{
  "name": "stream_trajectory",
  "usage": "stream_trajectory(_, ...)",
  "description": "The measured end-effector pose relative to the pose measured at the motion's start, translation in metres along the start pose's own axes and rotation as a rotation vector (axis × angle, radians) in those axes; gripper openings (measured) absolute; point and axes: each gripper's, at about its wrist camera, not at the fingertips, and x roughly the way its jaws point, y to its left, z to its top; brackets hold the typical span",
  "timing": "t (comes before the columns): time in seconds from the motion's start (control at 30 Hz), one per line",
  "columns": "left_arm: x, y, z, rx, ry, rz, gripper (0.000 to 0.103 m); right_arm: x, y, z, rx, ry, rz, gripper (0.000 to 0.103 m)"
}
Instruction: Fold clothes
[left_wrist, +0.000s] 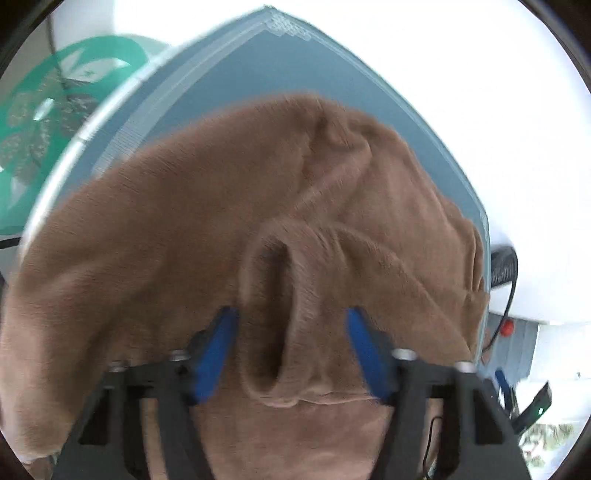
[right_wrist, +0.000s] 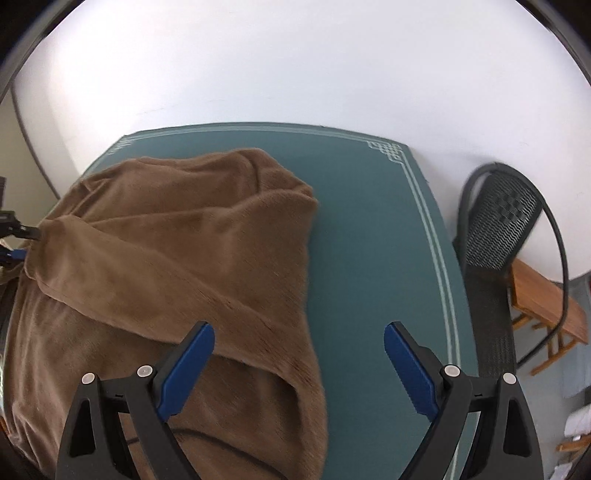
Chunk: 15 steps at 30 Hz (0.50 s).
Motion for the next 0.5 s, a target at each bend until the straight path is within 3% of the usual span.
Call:
stream_trajectory(0.07,-0.002,-0.001,-0.008,0.044,0.029,0.027,0.027,0.014,0.004,0.008,-0.002,0.012,0.022,0.094)
stream_trajectory(0.13,-0.004,-0.001,-0.016,0.087,0.057,0.054,0.021,0.024,0.016,0.009,-0.023,0.046,0.011,0.094)
stream_trajectory(0.27,-0.016,0.006,-0.030,0.164,0.106,0.117,0.019,0.054,0.019,-0.004,-0.080,0.164,-0.064,0.094)
stream_trajectory(0.33,-0.022,0.016,-0.041,0.188,0.143,0.126,0.019,0.058,0.015,-0.013,-0.079,0.188,-0.050,0.094)
stream_trajectory(0.43,-0.022,0.018,-0.045,0.217,0.146,0.132,0.022,0.056,0.013,-0.016,-0.056,0.208,-0.040,0.094)
stream_trajectory(0.5,-0.024,0.021,-0.043,0.189,0.124,0.097,0.022,0.056,0.014,-0.011,-0.060,0.221,-0.044,0.094)
